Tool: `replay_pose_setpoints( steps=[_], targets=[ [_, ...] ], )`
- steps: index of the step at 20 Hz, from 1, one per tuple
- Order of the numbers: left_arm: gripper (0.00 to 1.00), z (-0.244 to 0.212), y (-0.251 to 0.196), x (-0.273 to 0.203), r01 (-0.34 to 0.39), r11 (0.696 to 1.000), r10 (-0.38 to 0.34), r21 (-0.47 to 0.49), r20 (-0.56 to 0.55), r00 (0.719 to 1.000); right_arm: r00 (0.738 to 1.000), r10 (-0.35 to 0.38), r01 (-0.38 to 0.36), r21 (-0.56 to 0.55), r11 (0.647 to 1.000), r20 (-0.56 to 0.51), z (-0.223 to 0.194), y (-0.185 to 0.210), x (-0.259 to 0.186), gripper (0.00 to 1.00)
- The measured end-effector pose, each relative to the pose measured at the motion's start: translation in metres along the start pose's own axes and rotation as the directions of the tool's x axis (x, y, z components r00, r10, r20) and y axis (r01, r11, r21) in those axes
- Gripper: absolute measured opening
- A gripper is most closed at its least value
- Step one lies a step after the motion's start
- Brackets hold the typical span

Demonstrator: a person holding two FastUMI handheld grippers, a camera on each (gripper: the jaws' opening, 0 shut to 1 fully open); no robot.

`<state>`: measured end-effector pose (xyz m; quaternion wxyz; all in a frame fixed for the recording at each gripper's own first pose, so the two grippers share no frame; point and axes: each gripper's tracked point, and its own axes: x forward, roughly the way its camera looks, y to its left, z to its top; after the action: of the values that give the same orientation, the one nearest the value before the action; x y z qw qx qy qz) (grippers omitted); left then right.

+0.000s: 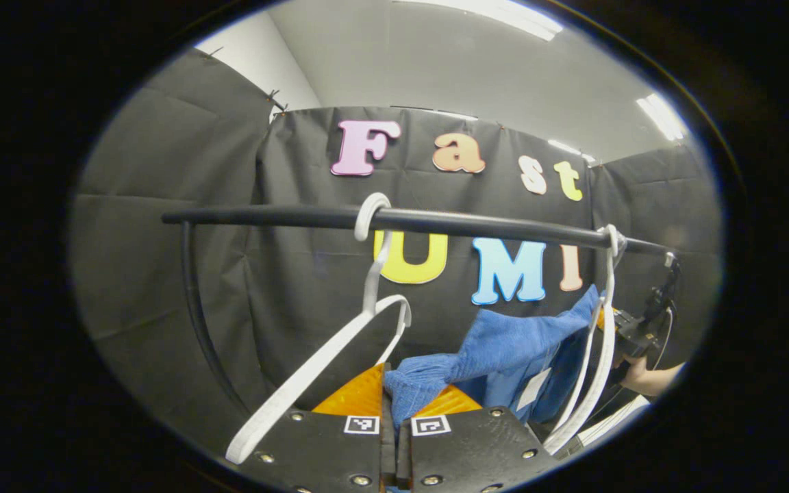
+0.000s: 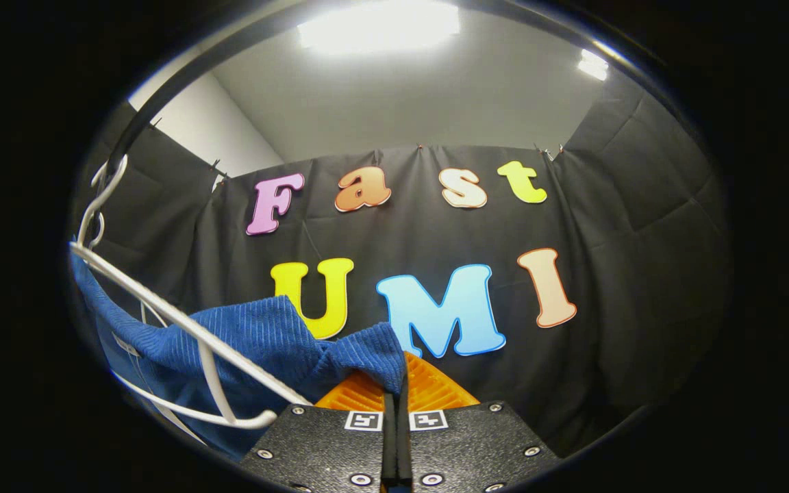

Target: Grasp the clothes on the hanger with both hands and then place them into the laundry hamper below.

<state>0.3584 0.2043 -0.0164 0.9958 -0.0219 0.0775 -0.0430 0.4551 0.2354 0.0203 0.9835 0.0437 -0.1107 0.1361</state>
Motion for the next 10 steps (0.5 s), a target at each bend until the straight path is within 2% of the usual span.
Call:
replay_pose_setpoints(
  steps=[3,7,10],
  targets=[
    [0.02,-0.028,-0.005,0.003,0.015,1.0,-0.014,0.018,-0.016,1.0,0.998,0.002,-0.003,-0.022,1.0,-0.062,-0.039,-0.004,-0.005,0.0],
    [0.03,-0.057,-0.01,-0.018,0.001,1.0,-0.001,0.004,-0.036,0.999,0.992,0.003,-0.004,-0.011,1.0,-0.127,-0.06,-0.007,-0.03,0.0],
    [0.03,-0.079,-0.012,-0.036,-0.037,0.998,0.035,-0.047,-0.048,0.998,0.988,0.011,-0.011,0.0,1.0,-0.156,-0.069,-0.008,-0.055,0.0]
  ],
)
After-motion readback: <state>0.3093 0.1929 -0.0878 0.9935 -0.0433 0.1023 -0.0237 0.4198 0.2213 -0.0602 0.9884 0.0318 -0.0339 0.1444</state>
